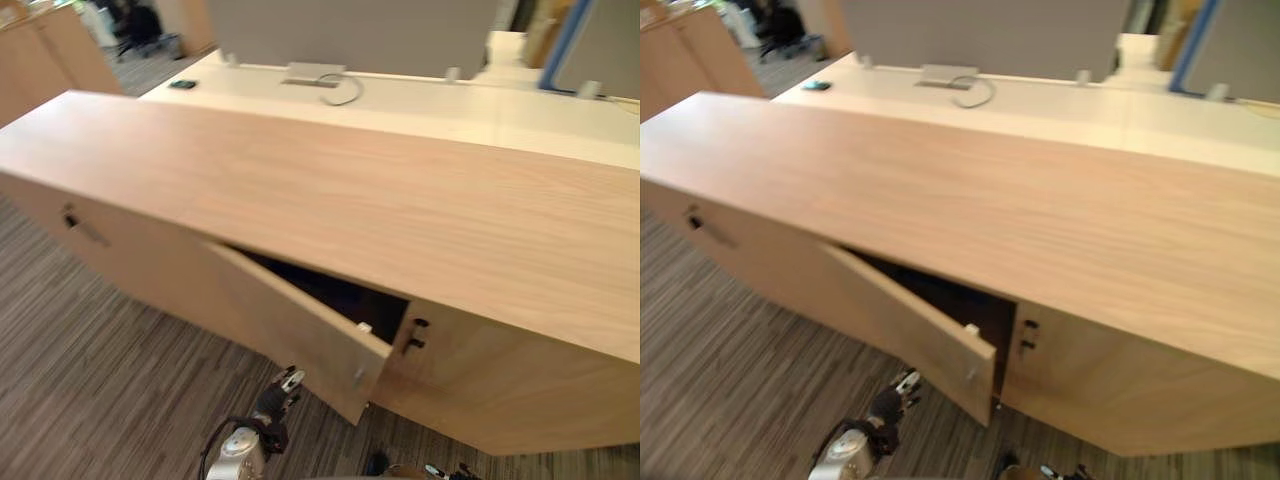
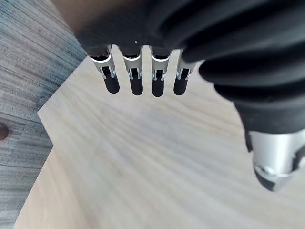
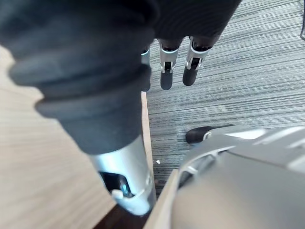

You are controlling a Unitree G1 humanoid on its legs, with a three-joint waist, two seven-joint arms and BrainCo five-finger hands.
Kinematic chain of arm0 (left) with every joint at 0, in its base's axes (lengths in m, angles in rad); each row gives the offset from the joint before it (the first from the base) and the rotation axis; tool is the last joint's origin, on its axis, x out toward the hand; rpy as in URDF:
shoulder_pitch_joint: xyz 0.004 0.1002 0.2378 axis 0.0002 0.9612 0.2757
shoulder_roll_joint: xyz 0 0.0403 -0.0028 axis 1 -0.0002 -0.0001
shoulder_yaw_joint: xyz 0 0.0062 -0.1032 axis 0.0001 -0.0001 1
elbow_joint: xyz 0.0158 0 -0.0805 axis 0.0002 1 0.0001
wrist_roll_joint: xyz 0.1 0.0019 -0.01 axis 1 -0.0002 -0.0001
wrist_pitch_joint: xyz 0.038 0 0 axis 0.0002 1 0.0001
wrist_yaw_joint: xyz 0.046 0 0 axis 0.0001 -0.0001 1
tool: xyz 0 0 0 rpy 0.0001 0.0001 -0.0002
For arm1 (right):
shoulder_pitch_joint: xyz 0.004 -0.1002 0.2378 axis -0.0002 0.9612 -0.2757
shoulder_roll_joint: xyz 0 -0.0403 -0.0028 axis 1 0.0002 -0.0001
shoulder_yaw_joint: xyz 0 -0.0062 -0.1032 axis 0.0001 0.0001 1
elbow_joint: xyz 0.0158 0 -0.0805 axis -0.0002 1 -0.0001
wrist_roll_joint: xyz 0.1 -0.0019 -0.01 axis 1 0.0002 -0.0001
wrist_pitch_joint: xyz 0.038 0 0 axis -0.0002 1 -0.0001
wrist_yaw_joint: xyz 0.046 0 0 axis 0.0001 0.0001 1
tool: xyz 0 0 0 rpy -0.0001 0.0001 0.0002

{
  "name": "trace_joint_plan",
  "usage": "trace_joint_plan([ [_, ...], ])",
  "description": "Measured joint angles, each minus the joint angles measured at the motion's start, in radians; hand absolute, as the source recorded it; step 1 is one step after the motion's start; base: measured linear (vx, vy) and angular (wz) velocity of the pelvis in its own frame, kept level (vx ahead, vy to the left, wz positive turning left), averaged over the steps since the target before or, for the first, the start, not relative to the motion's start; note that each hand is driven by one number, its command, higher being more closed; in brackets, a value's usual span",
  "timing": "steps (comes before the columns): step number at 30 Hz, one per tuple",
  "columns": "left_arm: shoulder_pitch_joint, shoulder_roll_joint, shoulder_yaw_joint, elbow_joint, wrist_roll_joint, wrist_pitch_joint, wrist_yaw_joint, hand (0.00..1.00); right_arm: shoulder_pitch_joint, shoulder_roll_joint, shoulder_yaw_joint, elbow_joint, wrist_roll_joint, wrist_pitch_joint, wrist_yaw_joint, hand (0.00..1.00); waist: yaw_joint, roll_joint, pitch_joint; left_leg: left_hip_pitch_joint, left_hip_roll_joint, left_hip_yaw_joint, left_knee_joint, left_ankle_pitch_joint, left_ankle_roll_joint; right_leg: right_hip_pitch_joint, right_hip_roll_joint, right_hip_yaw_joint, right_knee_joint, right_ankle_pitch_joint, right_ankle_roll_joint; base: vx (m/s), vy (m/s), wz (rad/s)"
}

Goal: Walk over to the cabinet, pick up the folder, carry it to the office cabinet, place the folder inside the office cabinet, then close the office cabinet door

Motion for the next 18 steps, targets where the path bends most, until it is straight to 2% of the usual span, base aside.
trace_joint_plan([
  [2,0.030,-0.009,0.121,0.053,0.025,-0.016,0.052,0.00,-0.013,-0.003,0.028,0.014,-0.004,-0.004,-0.003,0.00,0.013,0.000,0.001,-0.010,-0.108,-0.048,-0.010,-0.081,0.007,0.056,0.026,0.080,-0.015,-0.006,-0.009,0.26,-0.020,-1.32],
  [3,0.037,-0.009,0.150,0.069,0.028,-0.019,0.062,0.00,-0.017,-0.001,0.028,0.015,-0.004,-0.004,-0.003,0.00,0.017,0.000,0.001,-0.016,-0.137,-0.070,-0.031,-0.095,0.006,0.071,0.033,0.102,-0.018,-0.006,-0.008,0.18,0.049,-1.13],
  [4,0.048,-0.008,0.197,0.098,0.034,-0.026,0.070,0.00,-0.027,0.003,0.030,0.016,-0.008,-0.006,-0.004,0.00,0.026,-0.001,0.002,-0.023,-0.173,-0.096,-0.080,-0.111,0.009,0.086,0.037,0.133,-0.018,-0.002,-0.002,0.21,0.133,-1.17],
  [5,0.062,-0.008,0.269,0.158,0.037,-0.029,0.082,0.00,-0.044,0.009,0.049,0.016,-0.012,-0.010,-0.004,0.00,0.033,-0.004,0.006,-0.021,-0.226,-0.153,-0.221,-0.119,0.004,0.105,0.036,0.184,-0.019,-0.002,-0.001,0.19,0.154,-1.14],
  [6,0.067,-0.007,0.292,0.180,0.034,-0.029,0.082,0.00,-0.050,0.011,0.058,0.015,-0.020,-0.012,-0.004,0.00,0.034,-0.004,0.006,-0.020,-0.241,-0.181,-0.279,-0.119,0.004,0.107,0.035,0.195,-0.019,-0.002,0.000,0.20,0.210,-1.14],
  [7,0.076,-0.008,0.336,0.221,0.010,-0.026,0.079,0.00,-0.059,0.020,0.063,0.014,-0.036,-0.013,-0.001,0.00,0.037,-0.003,0.006,-0.017,-0.257,-0.233,-0.405,-0.093,0.013,0.109,0.033,0.221,-0.021,-0.007,0.018,0.14,0.189,-0.82],
  [8,0.086,-0.010,0.370,0.249,-0.038,-0.017,0.062,0.00,-0.061,0.025,0.072,0.012,-0.044,-0.013,0.005,0.00,0.045,0.002,0.009,-0.002,-0.254,-0.257,-0.487,0.022,0.005,0.120,0.036,0.242,-0.022,-0.019,0.045,0.14,0.196,-0.68],
  [9,0.094,-0.010,0.385,0.260,-0.058,-0.014,0.053,0.00,-0.055,0.026,0.074,0.014,-0.046,-0.013,0.008,0.00,0.048,0.008,0.008,0.017,-0.258,-0.264,-0.506,0.078,0.008,0.136,0.037,0.248,-0.027,-0.026,0.056,0.16,0.214,-0.26],
  [12,0.135,-0.013,0.455,0.277,-0.142,0.005,0.009,0.00,-0.027,0.060,0.106,0.012,-0.048,-0.016,0.026,0.00,0.048,-0.059,0.001,0.102,-0.318,-0.234,-0.640,0.109,0.043,0.172,-0.033,0.241,-0.056,-0.039,0.082,0.17,0.179,0.04],
  [13,0.150,-0.023,0.479,0.281,-0.179,0.009,-0.001,0.00,-0.023,0.070,0.115,0.009,-0.050,-0.021,0.033,0.00,0.050,-0.072,-0.008,0.126,-0.334,-0.229,-0.698,0.135,0.051,0.172,-0.053,0.239,-0.061,-0.041,0.087,0.19,0.129,0.05],
  [15,0.163,-0.039,0.510,0.292,-0.220,0.011,-0.007,0.00,-0.019,0.076,0.116,0.012,-0.063,-0.025,0.043,0.00,0.055,-0.081,-0.018,0.159,-0.355,-0.228,-0.772,0.172,0.056,0.176,-0.071,0.235,-0.073,-0.044,0.110,0.13,0.051,0.05],
  [18,0.172,-0.049,0.536,0.292,-0.226,0.011,-0.007,0.00,-0.014,0.077,0.115,0.013,-0.063,-0.030,0.046,0.00,0.056,-0.083,-0.019,0.193,-0.363,-0.228,-0.826,0.197,0.066,0.196,-0.080,0.231,-0.095,-0.043,0.121,0.12,0.029,0.01],
])
